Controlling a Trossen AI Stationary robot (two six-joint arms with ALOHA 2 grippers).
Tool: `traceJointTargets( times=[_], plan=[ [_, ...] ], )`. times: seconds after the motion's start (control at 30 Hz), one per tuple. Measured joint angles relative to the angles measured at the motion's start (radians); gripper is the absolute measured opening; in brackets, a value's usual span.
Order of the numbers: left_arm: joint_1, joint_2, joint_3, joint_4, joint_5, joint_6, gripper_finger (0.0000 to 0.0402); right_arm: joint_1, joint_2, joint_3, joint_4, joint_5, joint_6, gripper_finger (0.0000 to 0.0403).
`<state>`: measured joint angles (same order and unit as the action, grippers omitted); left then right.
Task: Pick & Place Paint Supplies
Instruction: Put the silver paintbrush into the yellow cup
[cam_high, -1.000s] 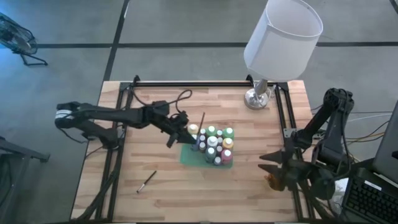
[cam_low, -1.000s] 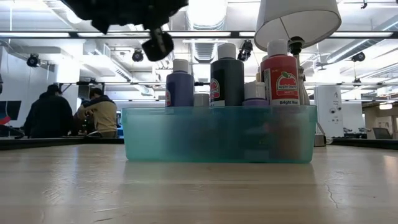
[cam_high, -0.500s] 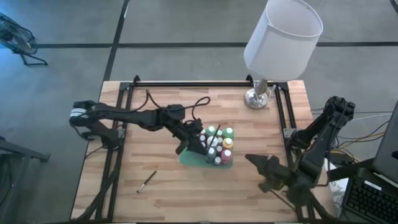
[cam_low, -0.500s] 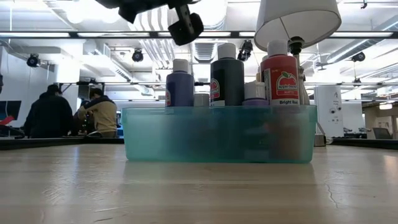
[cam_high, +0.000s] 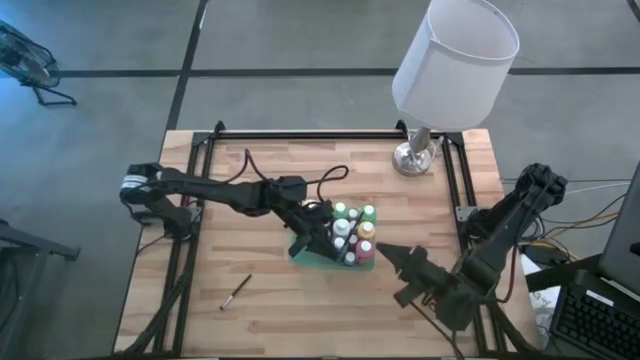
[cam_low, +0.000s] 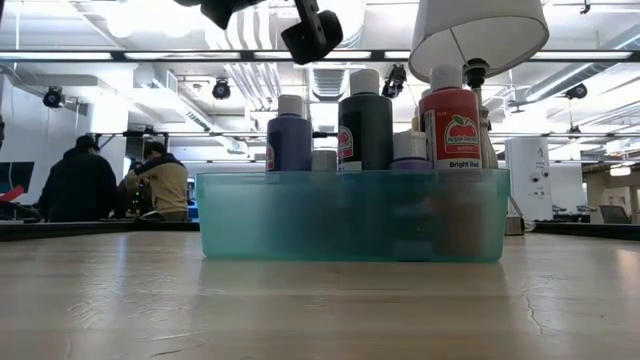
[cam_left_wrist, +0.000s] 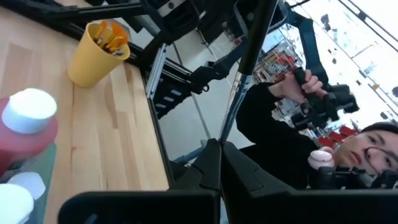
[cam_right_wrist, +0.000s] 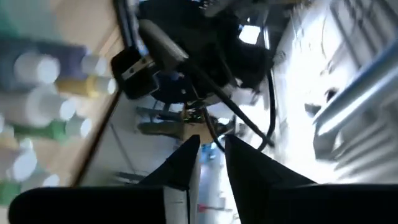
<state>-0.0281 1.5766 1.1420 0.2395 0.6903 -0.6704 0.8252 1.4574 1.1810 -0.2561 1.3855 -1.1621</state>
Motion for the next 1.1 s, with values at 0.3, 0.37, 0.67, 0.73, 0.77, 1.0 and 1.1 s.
traceJointTargets(
  times=[0.3, 0.37, 0.67, 0.73, 0.77, 1.0, 1.1],
  plan=[
    [-0.001, -0.007, 0.001, -0.004, -0.031, 0.19, 0.0001, -0.029, -0.051, 0.103, -0.02, -0.05, 0.736, 0.0102],
    [-0.001, -0.007, 0.001, -0.007, -0.037, 0.193, 0.0001, -0.044, -0.076, 0.115, -0.074, -0.172, 0.868, 0.0116],
    [-0.001, -0.007, 0.001, -0.005, -0.038, 0.005, 0.0001, -0.114, -0.036, 0.105, -0.228, -0.417, 0.495, 0.0162],
    [-0.001, -0.007, 0.001, -0.005, -0.037, -0.023, 0.0002, -0.113, -0.004, 0.103, -0.218, -0.362, 0.346, 0.0167],
    [-0.001, -0.007, 0.001, -0.006, -0.037, -0.035, 0.0002, -0.113, 0.01, 0.104, -0.201, -0.34, 0.287, 0.0169],
    [-0.001, -0.007, 0.001, -0.019, -0.037, -0.115, 0.0003, -0.113, 0.122, 0.104, -0.109, -0.163, -0.066, 0.0172],
    [-0.001, -0.007, 0.001, -0.031, -0.037, -0.144, 0.0004, -0.115, 0.161, 0.104, -0.024, -0.089, -0.202, 0.0168]
  ],
)
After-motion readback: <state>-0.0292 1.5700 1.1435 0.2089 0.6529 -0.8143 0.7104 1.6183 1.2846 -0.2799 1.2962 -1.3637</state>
